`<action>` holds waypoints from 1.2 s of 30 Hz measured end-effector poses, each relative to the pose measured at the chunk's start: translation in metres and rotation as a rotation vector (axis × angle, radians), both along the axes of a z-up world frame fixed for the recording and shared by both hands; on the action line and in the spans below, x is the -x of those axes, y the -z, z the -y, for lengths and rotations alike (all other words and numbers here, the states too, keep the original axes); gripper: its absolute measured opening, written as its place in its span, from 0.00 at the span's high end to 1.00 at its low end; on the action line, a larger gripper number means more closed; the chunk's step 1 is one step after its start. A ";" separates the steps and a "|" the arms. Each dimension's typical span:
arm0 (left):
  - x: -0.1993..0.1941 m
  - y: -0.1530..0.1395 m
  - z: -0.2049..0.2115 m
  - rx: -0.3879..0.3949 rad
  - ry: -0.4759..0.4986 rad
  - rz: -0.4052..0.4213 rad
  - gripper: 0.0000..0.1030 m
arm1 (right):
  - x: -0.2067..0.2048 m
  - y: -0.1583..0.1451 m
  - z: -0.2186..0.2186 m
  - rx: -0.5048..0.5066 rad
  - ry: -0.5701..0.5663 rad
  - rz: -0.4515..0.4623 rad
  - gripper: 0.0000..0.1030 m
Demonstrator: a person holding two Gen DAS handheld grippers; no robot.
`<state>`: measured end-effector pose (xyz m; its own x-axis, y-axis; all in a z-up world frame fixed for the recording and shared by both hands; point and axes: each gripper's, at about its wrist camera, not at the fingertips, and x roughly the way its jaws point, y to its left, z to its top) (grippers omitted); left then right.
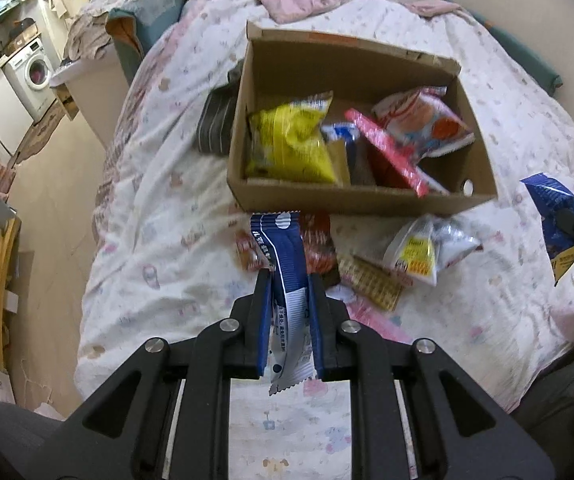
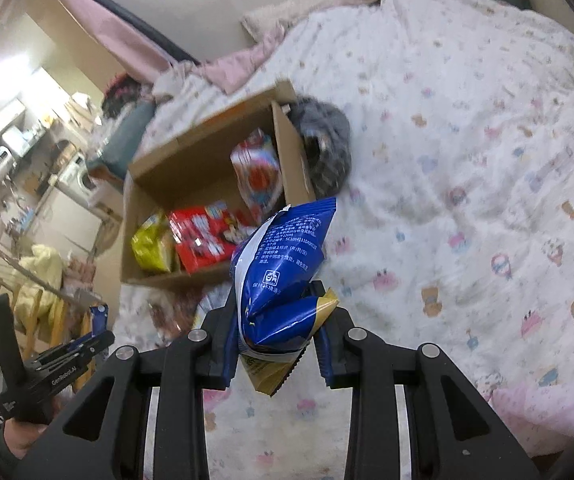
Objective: Organize snacks
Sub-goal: 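Carry both held packets over the box and lower them inside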
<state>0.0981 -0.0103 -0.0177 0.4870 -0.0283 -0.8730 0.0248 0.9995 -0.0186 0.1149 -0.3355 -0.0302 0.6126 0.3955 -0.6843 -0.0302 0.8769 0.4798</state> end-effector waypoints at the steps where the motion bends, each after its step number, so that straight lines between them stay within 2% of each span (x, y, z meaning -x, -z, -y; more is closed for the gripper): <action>1: -0.002 -0.002 0.000 0.000 0.000 0.007 0.87 | 0.000 -0.004 0.000 -0.009 0.002 0.018 0.68; 7: -0.017 -0.020 -0.001 -0.008 0.009 0.048 0.87 | -0.005 -0.024 -0.004 -0.062 0.003 0.096 0.68; 16: -0.042 -0.042 -0.001 -0.014 0.019 0.096 0.87 | -0.019 -0.032 -0.015 -0.081 -0.025 0.119 0.68; 28: -0.085 -0.050 0.004 -0.007 0.036 0.150 0.87 | -0.060 -0.035 -0.030 -0.062 -0.065 0.123 0.68; 36: -0.119 -0.037 0.001 0.021 0.019 0.148 0.87 | -0.101 -0.025 -0.043 -0.016 -0.092 0.096 0.68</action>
